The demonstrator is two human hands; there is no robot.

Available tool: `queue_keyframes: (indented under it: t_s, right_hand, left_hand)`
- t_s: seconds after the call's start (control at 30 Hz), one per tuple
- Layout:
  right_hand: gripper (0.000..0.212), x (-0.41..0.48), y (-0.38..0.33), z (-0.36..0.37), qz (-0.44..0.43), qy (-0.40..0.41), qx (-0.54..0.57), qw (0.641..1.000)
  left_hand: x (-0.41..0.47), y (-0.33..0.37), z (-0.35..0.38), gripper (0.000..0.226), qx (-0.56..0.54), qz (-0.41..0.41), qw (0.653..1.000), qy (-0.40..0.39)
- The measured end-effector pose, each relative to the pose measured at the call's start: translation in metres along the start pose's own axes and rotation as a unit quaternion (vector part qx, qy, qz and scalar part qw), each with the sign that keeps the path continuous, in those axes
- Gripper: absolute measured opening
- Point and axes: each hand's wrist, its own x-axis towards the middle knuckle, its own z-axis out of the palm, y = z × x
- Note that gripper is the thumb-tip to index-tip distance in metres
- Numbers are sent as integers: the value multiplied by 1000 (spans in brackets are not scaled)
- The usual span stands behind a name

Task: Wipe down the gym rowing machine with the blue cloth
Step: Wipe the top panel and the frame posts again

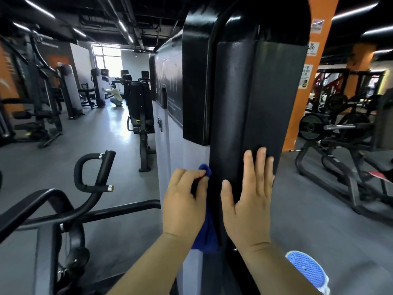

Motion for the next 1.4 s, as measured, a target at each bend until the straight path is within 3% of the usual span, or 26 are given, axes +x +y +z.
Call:
queue_keyframes:
  t_s: [0.1, 0.33, 0.6, 0.77, 0.9, 1.03, 1.27, 1.4]
  right_hand:
    - [72, -14, -4, 7, 29, 10, -7, 1000]
    - [69, -28, -10, 15, 53, 27, -37, 998]
    - [67, -78, 6, 20, 108, -22, -109, 988]
    - [69, -91, 6, 18, 123, -43, -116, 985]
    - [67, -101, 1, 26, 131, -41, -91, 986]
    - [68, -106, 4, 23, 142, -52, -63, 986]
    - [71, -103, -3, 20, 154, -53, -45, 986]
    - [73, -102, -5, 18, 166, -70, -51, 982]
  left_hand:
    - [11, 0, 4, 5, -41, 6, 999, -13]
    - [-38, -66, 8, 7, -25, 82, 990, -110]
    - [-4, -66, 4, 18, -65, 143, 985, -66]
    - [-65, -122, 6, 8, -31, 106, 986, -127]
    - [-63, -89, 14, 19, -90, 132, 983, -85]
    - [-39, -62, 29, 14, -104, 147, 983, -30]
    - [-69, -99, 26, 17, -75, 128, 986, -76]
    - [-15, -51, 21, 7, -106, 100, 989, -3]
